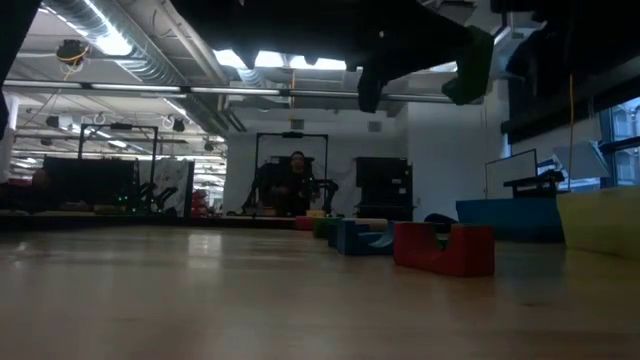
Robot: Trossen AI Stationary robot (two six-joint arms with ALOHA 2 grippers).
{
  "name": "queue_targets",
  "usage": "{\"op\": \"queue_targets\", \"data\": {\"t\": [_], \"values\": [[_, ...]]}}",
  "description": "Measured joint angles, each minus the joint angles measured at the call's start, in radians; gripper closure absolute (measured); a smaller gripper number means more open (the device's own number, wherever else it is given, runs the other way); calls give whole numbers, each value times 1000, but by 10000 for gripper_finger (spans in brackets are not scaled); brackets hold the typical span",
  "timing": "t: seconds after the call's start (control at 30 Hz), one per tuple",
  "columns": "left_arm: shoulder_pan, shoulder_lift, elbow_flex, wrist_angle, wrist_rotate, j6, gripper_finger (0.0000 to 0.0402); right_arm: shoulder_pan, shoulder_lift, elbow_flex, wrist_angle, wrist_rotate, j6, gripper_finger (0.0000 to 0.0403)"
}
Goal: Sort blocks by size
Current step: Put the green arch block into the orange bin
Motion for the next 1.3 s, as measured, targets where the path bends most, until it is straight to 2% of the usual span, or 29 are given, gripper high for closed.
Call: {"op": "queue_targets", "data": {"t": [0.13,0.3,0.5,0.63,0.73,0.87,1.03,1.13,1.3], "values": [[-3,0,0,-12,54,-54,359,0,10,0,-10,-2,-22,170],[-2,0,0,-12,68,-58,359,4,-20,0,-16,-50,-161,170],[4,0,0,-12,68,-46,358,45,-116,0,-85,114,-203,171],[8,0,0,-14,65,-41,359,117,-186,-3,-125,230,-161,171],[10,0,0,-14,57,-41,357,180,-226,-47,-44,277,-150,171],[13,0,0,-14,56,-41,357,270,-250,-127,183,312,-184,169],[15,0,0,-11,56,-75,358,341,-197,-222,464,529,-413,176],[15,0,0,-9,56,-95,356,360,-155,-243,543,641,-496,184],[11,0,0,-6,56,-111,358,359,-66,-246,562,730,-521,201]]}}
